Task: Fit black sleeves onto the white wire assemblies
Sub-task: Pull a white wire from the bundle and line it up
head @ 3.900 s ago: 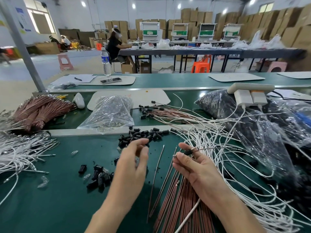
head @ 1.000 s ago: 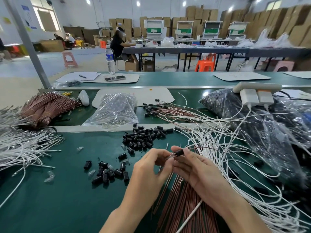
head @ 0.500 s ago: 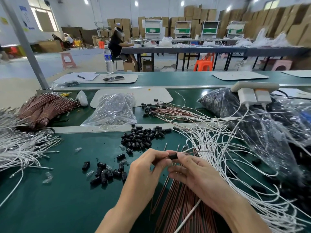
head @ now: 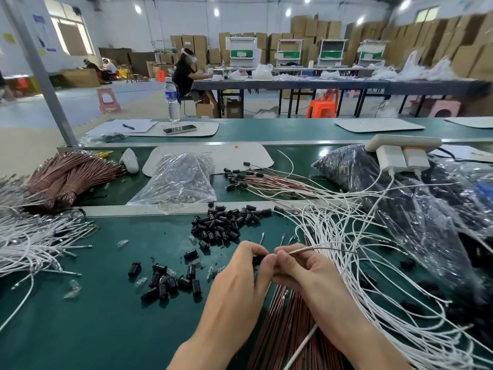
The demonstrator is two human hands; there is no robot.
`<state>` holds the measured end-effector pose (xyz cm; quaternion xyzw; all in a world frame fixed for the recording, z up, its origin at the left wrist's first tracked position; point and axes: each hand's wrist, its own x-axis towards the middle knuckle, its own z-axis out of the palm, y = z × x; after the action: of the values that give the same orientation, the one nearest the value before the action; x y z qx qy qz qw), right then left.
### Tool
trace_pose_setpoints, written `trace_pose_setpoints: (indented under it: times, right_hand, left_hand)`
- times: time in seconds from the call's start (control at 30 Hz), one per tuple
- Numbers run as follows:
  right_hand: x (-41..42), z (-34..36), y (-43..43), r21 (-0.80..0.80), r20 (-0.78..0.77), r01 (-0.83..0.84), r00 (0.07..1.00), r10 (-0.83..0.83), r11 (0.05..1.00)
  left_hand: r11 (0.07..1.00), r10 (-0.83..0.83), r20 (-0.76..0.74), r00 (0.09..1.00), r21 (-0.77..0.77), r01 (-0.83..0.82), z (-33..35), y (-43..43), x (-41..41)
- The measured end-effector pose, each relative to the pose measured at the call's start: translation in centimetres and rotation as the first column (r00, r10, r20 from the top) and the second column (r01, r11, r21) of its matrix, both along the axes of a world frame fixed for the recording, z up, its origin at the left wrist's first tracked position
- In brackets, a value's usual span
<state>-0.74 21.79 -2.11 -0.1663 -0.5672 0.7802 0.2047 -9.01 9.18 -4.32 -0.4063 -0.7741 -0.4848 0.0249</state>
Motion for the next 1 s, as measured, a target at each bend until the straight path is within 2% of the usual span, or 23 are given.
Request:
trace_pose_setpoints:
  times: [0.07,0.43,0.53,0.67,0.83,0.93,1.0]
  right_hand:
    - [-0.1,-0.1,0.1,0.017,0.001,-0.014,1.0,0.014,1.0]
    - [0.0,-0.3,0.3,-0.026,-0.034,-0.065,0.997,0.064,0.998]
    - [0.3,0.3,0.8,-0.047,-0.085,0.03,0.996,-0.034,0.998]
    - [0.9,1.0,2.3,-0.123,-0.143,0.177,0.97,-0.194,0.976]
    - [1.2,2.1,2.0,0.047,-0.103,0.224,0.97,-0.219,0.973]
    - [0.4,5.4,3.0,0.175,-0.143,0.244,0.965,-0.221,0.954]
    - [-1.6,8.5,5.1,0.201,-0.176,0.221,0.967,-0.187,0.954]
  left_hand:
    - [1.0,-0.019,0.058,0.998,0.015,0.019,0.0,0.1,0.0]
    - [0.996,-0.064,0.137,0.988,0.074,0.055,0.2,0.2,0.1]
    - [0.985,-0.034,0.151,0.988,0.171,0.007,0.9,-0.3,-0.6]
    - [0.934,0.007,0.296,0.955,0.339,-0.112,2.6,-1.7,-2.3]
    - [0.902,0.063,0.327,0.943,0.386,-0.194,4.0,-3.1,-3.1]
    - [0.91,0.05,0.338,0.94,0.373,-0.183,6.3,-1.8,-4.7]
    - [0.909,0.024,0.352,0.936,0.381,-0.167,9.0,0.8,-7.2]
